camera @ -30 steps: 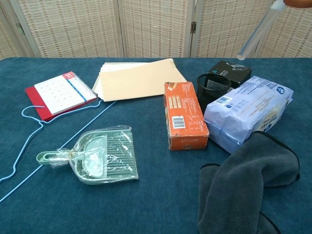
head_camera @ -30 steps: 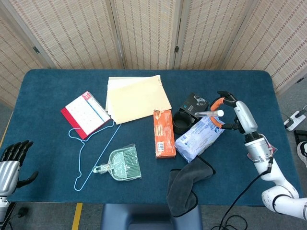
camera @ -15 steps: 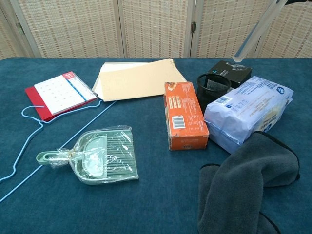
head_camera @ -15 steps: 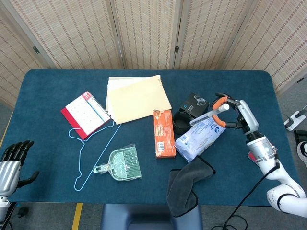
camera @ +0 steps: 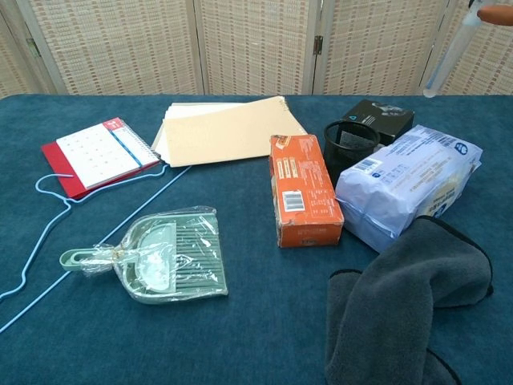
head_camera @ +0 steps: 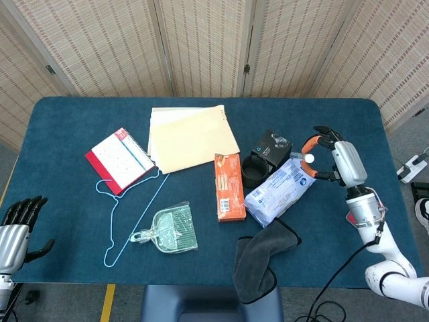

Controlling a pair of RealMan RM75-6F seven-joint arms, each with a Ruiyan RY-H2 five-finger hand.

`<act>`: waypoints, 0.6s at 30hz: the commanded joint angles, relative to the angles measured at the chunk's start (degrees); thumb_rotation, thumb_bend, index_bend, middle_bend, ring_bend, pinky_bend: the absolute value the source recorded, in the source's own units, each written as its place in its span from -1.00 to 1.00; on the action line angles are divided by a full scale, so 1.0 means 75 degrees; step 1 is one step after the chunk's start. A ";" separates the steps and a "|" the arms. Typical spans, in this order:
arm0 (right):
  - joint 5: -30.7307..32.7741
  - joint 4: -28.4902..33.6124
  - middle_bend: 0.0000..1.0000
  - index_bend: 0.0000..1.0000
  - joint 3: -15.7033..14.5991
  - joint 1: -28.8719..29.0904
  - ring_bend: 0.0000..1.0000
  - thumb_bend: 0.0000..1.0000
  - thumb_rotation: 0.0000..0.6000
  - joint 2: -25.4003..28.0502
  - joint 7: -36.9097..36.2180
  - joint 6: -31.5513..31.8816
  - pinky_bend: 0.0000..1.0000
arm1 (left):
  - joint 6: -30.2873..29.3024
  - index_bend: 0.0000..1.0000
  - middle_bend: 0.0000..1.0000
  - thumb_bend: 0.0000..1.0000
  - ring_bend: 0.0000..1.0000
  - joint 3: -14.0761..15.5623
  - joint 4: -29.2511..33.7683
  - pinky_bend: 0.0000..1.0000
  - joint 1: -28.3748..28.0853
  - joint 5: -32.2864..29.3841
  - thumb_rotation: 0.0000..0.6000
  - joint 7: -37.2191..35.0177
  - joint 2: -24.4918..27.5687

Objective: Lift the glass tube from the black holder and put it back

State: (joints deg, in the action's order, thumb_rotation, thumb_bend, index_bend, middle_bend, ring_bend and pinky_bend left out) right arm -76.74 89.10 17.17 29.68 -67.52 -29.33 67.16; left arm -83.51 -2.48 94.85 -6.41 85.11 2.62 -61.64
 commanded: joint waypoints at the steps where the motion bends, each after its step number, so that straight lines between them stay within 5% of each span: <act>1: 0.0035 0.0378 -0.15 0.29 0.0038 -0.0053 -0.69 -0.04 1.00 0.0184 -0.1765 -0.0364 -0.68 | -0.0006 -0.75 -0.77 -0.43 -0.81 0.0003 -0.0005 -0.78 0.0007 -0.0002 1.00 -0.0013 0.0002; 4: -0.0128 0.0707 -0.14 0.29 0.0097 -0.0020 -0.69 -0.05 1.00 0.0389 -0.3675 -0.0855 -0.68 | -0.0034 -0.75 -0.77 -0.43 -0.81 0.0011 -0.0012 -0.78 0.0030 -0.0002 1.00 -0.0037 0.0012; 8: -0.0493 0.0628 -0.14 0.29 0.0077 0.0043 -0.68 -0.04 1.00 0.0594 -0.5027 -0.1134 -0.68 | -0.0055 -0.75 -0.77 -0.43 -0.81 0.0016 -0.0027 -0.78 0.0051 -0.0008 1.00 -0.0066 0.0015; 18: -0.0002 0.0098 -0.14 0.29 0.0142 0.0334 -0.68 -0.05 1.00 0.0014 -0.2503 -0.0879 -0.68 | -0.0029 -0.75 -0.77 -0.43 -0.81 0.0018 -0.0057 -0.78 0.0035 0.0006 1.00 -0.0085 -0.0016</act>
State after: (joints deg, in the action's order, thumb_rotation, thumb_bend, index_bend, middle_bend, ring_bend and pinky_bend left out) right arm -78.45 91.30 17.82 30.68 -65.43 -62.16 60.76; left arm -83.73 -2.34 94.43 -6.15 85.16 1.99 -61.76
